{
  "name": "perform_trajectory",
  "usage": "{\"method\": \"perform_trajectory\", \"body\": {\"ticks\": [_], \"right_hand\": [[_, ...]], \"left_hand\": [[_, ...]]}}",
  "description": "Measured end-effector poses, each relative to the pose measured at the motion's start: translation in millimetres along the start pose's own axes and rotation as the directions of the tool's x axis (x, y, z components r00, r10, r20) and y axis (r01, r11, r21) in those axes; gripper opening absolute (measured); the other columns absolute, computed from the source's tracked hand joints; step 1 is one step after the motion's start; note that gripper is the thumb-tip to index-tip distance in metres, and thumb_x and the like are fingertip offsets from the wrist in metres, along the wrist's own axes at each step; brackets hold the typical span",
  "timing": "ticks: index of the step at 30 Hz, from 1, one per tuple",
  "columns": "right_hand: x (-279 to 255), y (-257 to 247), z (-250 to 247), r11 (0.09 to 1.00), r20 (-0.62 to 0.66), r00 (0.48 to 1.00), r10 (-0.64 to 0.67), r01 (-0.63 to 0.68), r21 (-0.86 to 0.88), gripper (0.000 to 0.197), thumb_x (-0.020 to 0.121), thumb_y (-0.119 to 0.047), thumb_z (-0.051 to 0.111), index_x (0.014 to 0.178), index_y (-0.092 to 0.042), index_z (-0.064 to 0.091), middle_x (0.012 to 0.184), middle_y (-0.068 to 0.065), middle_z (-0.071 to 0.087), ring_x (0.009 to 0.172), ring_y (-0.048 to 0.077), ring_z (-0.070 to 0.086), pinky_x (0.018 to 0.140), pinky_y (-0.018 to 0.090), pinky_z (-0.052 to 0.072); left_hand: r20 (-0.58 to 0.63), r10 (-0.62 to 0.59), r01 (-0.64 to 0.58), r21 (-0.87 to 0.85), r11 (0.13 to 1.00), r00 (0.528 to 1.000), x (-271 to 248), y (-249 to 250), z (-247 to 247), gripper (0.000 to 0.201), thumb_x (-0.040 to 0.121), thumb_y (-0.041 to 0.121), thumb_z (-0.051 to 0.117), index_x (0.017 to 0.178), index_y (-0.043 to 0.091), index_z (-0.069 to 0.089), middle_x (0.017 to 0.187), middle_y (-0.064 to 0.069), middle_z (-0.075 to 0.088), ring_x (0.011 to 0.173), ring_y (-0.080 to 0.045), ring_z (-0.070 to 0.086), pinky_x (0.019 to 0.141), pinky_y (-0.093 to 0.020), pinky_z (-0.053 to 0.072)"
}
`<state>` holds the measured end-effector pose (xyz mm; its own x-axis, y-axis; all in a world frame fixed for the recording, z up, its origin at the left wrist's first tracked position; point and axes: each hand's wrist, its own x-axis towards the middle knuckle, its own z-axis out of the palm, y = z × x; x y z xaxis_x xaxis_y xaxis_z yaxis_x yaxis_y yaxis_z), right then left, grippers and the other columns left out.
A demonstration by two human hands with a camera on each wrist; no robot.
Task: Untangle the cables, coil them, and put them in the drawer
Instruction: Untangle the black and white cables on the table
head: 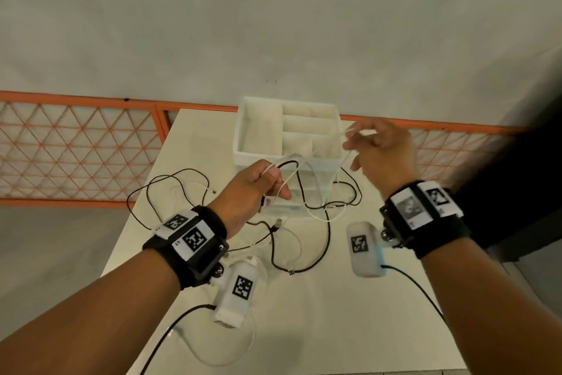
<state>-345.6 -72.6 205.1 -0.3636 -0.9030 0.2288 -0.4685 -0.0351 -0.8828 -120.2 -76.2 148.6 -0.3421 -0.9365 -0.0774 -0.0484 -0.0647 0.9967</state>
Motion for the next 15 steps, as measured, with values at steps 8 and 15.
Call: {"method": "perform_trajectory", "body": {"ticks": [8, 15], "right_hand": [[34.0, -14.1, -22.4, 0.967, -0.135, 0.985, 0.105, -0.069, 0.244, 0.008, 0.091, -0.029, 0.066, 0.093, -0.022, 0.068, 0.092, -0.002, 0.073, 0.054, 0.018, 0.065, 0.046, 0.026, 0.044], [44.0, 55.3, -20.8, 0.971, 0.109, 0.967, 0.228, -0.218, -0.101, 0.021, 0.089, -0.018, 0.064, 0.107, -0.028, 0.066, 0.129, -0.010, 0.062, 0.069, 0.019, 0.072, 0.056, 0.031, 0.053]], "left_hand": [[-0.097, -0.166, 0.152, -0.141, 0.978, 0.981, -1.2, -29.7, -15.9, 0.028, 0.106, 0.021, 0.039, 0.081, 0.014, 0.049, 0.069, -0.002, 0.056, 0.099, -0.036, 0.070, 0.065, -0.034, 0.035], [-0.100, -0.115, 0.083, -0.279, 0.957, 0.988, -1.5, -8.4, -16.9, 0.023, 0.103, 0.019, 0.047, 0.088, 0.009, 0.062, 0.069, 0.000, 0.052, 0.065, -0.017, 0.057, 0.083, -0.040, 0.051]]}}
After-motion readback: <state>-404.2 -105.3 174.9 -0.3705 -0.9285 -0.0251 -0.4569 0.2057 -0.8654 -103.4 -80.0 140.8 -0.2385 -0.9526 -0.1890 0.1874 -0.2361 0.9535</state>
